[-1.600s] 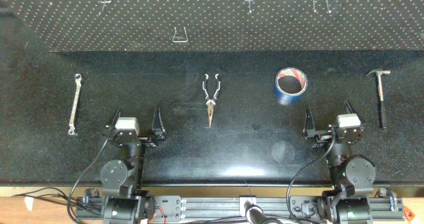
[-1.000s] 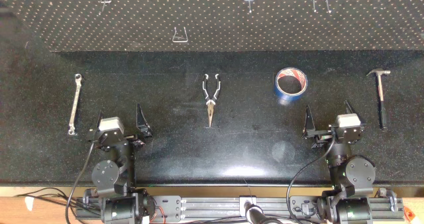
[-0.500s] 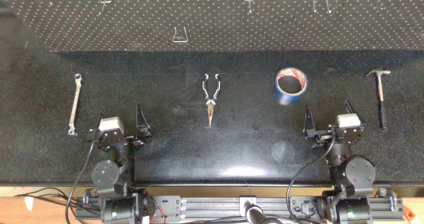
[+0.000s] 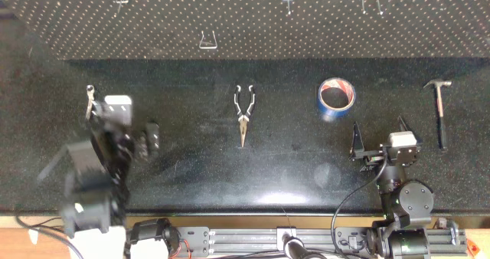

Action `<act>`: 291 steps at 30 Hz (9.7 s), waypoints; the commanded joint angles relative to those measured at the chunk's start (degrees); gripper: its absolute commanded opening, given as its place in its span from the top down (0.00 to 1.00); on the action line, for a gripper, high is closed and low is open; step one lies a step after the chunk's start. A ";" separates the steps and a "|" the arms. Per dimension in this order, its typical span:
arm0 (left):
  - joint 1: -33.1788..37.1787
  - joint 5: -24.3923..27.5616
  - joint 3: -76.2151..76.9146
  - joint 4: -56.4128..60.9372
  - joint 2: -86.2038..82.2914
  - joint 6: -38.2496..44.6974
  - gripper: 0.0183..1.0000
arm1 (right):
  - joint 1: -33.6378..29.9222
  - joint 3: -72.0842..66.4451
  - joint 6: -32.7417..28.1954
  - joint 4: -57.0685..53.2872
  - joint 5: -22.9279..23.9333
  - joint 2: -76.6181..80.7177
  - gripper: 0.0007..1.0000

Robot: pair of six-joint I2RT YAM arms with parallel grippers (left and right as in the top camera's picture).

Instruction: Place Tools Onto Pegboard

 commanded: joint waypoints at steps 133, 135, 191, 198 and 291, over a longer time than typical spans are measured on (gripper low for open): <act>25.59 25.22 14.45 7.54 28.09 17.64 0.99 | 0.31 -0.24 -0.57 -0.17 0.52 -0.61 0.05; 25.33 23.82 14.45 7.41 26.75 15.37 0.99 | 0.31 -0.24 -0.57 -0.17 0.52 -0.61 0.05; 7.69 15.21 0.15 32.79 22.23 -7.96 0.99 | 0.31 -0.24 -0.57 -0.17 0.52 -0.61 0.05; 7.63 15.26 0.15 33.03 24.09 -7.48 0.99 | 0.31 -0.24 -0.57 -0.17 0.52 -0.61 0.05; 6.14 13.73 7.52 27.34 28.02 -6.64 0.99 | 0.31 -0.24 -0.57 -0.17 0.52 -0.61 0.05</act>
